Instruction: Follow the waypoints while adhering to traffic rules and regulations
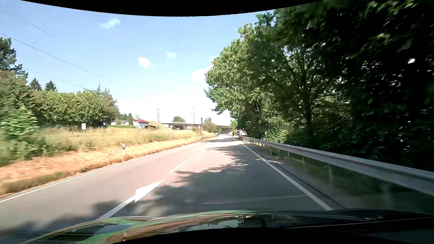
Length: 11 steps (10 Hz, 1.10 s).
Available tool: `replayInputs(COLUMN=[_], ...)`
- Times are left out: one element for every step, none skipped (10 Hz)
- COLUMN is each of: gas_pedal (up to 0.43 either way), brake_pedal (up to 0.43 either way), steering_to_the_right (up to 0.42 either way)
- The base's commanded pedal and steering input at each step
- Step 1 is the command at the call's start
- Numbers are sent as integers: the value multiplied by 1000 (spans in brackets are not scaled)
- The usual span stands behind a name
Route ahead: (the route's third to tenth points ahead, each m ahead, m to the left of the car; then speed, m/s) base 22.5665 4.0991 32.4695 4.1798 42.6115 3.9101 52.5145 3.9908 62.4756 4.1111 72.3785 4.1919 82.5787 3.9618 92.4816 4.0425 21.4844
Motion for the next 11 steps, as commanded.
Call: replayInputs(gas_pedal=[87, 67, 39, 39, 39, 39, 39, 39, 39, 39, 47], brake_pedal=[0, 0, 0, 0, 0, 0, 0, 0, 0, 0, 0], steering_to_the_right=[-1, -1, -1, -1, -1, -2, -1, -2, -2, -2, -2])
